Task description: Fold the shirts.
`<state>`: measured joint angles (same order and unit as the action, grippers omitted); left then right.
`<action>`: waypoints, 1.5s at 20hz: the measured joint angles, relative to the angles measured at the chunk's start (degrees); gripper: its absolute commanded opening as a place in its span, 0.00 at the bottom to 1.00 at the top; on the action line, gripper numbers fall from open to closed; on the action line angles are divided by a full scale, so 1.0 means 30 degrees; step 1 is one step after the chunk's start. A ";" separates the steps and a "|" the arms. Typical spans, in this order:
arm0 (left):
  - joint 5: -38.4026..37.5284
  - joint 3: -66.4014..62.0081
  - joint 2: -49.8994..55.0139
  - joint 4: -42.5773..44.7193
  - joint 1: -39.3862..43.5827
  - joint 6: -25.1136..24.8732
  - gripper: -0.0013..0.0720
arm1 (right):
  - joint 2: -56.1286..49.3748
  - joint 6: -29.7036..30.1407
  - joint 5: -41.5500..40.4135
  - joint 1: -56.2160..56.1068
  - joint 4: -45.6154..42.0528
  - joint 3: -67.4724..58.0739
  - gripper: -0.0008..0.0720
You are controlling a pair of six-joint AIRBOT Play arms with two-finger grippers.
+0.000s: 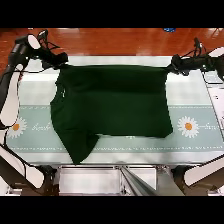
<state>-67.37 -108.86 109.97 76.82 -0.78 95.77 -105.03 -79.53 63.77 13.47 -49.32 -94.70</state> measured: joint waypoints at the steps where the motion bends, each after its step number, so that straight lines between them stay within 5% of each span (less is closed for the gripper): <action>1: -0.1035 -0.0022 -0.0029 -0.0546 -0.0182 -0.0714 0.04 | -0.0036 0.0015 0.0648 -0.0051 -0.0335 -0.0036 0.05; 7: -0.5195 0.1880 -0.0036 -0.1982 -0.0605 -0.3286 0.04 | -0.0124 -0.1020 0.4466 -0.0328 -0.4415 0.0291 0.05; 16: -0.7045 0.3155 0.0036 -0.2302 -0.1304 -0.4131 0.05 | -0.0138 -0.1370 0.6091 -0.0452 -0.5566 0.2062 0.06; 17: -0.7060 0.3177 0.0095 -0.2382 -0.1311 -0.4146 0.20 | -0.0146 -0.1370 0.6084 -0.0532 -0.5610 0.2120 0.22; 18: -0.7089 0.3198 0.0160 -0.2382 -0.1297 -0.4138 0.54 | -0.0138 -0.1413 0.6076 -0.0641 -0.5654 0.2171 0.51; 19: -0.7111 0.3206 0.0211 -0.2259 -0.1275 -0.4073 0.71 | -0.0138 -0.1508 0.5938 -0.0765 -0.5887 0.2193 0.58; 25: -0.8043 0.3264 -0.0641 -0.2761 -0.1588 -0.3330 0.71 | 0.1384 -0.2018 0.6513 -0.0408 -0.5566 0.2302 0.58; 30: -0.7781 0.7220 -0.5056 -0.2914 -0.3956 -0.3563 0.71 | 0.6462 -0.2790 0.5100 0.1311 -0.7380 0.5872 0.58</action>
<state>-90.72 -87.20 94.80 68.07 -12.64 85.08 -85.65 -87.90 79.07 17.41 -71.46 -77.08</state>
